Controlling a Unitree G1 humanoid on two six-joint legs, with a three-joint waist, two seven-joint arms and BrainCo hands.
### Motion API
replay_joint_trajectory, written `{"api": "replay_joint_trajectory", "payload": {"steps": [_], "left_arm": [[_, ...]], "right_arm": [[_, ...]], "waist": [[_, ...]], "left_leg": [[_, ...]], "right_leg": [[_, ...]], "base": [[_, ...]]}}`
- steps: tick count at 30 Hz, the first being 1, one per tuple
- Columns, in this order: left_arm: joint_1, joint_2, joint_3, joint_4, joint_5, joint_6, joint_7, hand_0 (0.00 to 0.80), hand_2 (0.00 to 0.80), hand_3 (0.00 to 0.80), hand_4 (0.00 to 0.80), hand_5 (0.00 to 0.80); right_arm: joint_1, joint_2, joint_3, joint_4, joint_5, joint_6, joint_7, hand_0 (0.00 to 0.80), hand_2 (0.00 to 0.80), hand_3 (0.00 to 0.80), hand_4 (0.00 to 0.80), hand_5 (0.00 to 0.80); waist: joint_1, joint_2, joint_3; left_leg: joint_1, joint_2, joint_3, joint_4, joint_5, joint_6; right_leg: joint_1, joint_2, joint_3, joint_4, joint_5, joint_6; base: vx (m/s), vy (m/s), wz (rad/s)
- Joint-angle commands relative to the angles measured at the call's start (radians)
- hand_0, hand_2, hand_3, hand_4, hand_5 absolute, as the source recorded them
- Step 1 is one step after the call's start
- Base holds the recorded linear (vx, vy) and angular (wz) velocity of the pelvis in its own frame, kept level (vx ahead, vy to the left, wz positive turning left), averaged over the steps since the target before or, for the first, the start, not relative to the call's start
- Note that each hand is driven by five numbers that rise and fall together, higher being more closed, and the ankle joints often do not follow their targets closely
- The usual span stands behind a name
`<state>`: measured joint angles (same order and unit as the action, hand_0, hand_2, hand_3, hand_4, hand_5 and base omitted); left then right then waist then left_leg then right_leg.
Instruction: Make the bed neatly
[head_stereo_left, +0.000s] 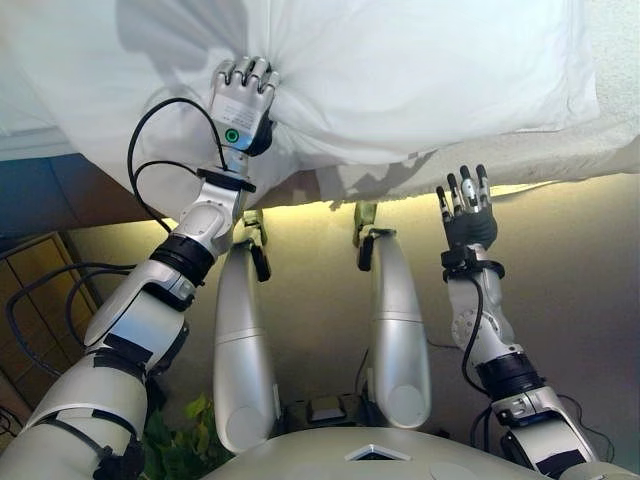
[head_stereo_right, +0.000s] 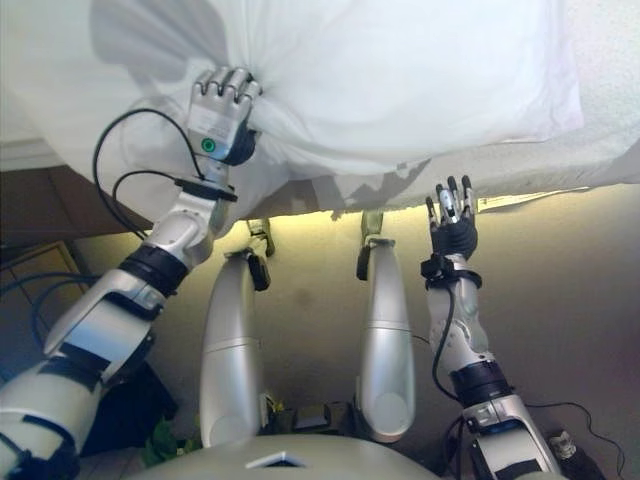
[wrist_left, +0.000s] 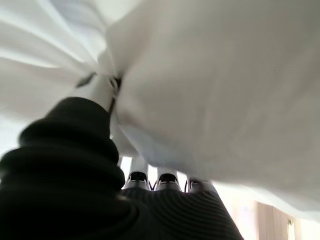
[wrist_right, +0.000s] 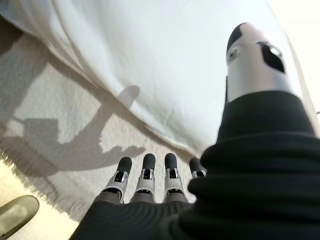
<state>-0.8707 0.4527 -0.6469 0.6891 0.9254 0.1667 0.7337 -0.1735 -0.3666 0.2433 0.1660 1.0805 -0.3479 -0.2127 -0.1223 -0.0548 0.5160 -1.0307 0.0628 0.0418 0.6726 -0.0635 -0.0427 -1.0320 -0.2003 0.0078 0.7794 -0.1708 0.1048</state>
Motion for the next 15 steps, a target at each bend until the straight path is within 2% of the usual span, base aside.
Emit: {"api": "replay_joint_trajectory", "payload": {"steps": [1,11,12,15], "left_arm": [[0.029,-0.028,-0.010,0.035,-0.019,-0.017,-0.040,0.800,0.800,0.800,0.800,0.800],[0.117,-0.003,0.050,0.043,-0.134,-0.108,0.001,0.800,0.800,0.800,0.800,0.800],[0.125,0.003,0.061,0.046,-0.140,-0.117,0.006,0.800,0.800,0.800,0.800,0.800],[0.175,0.020,0.083,0.053,-0.169,-0.142,0.015,0.800,0.800,0.800,0.800,0.800]], "right_arm": [[0.036,-0.031,-0.018,-0.106,-0.034,-0.047,-0.020,0.000,0.000,0.000,0.000,0.000],[0.071,-0.016,-0.037,-0.117,-0.037,-0.023,0.013,0.000,0.000,0.000,0.000,0.000],[0.068,-0.015,-0.046,-0.118,-0.038,-0.018,0.016,0.000,0.000,0.000,0.000,0.000],[0.088,-0.021,-0.056,-0.123,-0.039,-0.003,0.018,0.000,0.000,0.000,0.000,0.000]], "waist": [[-0.015,0.024,0.004],[0.004,0.028,0.004],[0.007,0.029,0.004],[0.018,0.030,0.004]], "left_leg": [[0.058,-0.013,-0.029,-0.001,-0.055,0.056],[0.261,-0.004,-0.032,-0.142,-0.006,0.031],[0.269,-0.004,-0.028,-0.174,0.035,0.031],[0.354,-0.004,-0.029,-0.222,0.044,0.024]], "right_leg": [[0.034,-0.005,0.012,-0.048,0.103,0.029],[0.222,-0.021,-0.029,-0.157,0.128,0.037],[0.233,-0.024,-0.042,-0.187,0.160,0.030],[0.323,-0.034,-0.060,-0.232,0.164,0.031]], "base": [[0.000,0.000,0.00],[0.014,0.003,0.02],[-0.013,0.010,0.09],[0.061,0.010,0.14]]}}
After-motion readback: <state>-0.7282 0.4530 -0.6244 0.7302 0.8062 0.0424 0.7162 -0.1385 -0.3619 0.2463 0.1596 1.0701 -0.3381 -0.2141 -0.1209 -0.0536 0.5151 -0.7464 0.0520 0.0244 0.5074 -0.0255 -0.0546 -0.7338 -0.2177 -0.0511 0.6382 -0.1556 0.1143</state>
